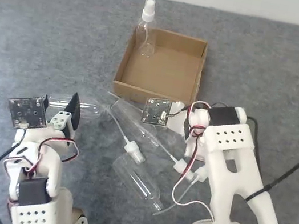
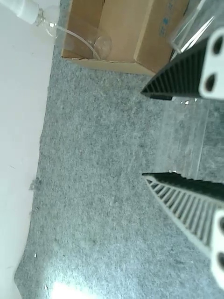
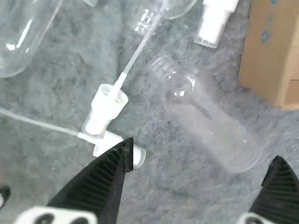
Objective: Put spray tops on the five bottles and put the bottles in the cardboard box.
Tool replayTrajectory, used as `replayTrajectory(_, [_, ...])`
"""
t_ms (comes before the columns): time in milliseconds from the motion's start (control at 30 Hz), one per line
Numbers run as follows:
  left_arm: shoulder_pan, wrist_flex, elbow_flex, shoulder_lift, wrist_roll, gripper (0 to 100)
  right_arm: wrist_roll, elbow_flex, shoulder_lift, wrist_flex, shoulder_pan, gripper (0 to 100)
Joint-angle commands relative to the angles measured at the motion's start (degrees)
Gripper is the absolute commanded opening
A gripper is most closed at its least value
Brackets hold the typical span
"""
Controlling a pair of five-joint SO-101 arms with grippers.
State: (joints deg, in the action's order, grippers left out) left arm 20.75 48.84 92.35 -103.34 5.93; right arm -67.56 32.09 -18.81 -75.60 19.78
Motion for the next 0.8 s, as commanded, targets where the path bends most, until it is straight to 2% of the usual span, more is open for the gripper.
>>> replayTrajectory(0, [0.3,-1.7,-0.5,-0.9,-0.4,24,-0.7,0.0,-1.5,3.6,-0.6,39.5])
replayTrajectory(300, [0.3,-1.7,-0.5,-0.9,-0.4,24,-0.4,-0.8,9.9,10.7,-0.7,39.5])
replayTrajectory(767, [0.3,-1.7,-0.5,-0.9,-0.4,24,-0.4,-9.1,22.6,10.9,-0.7,39.4])
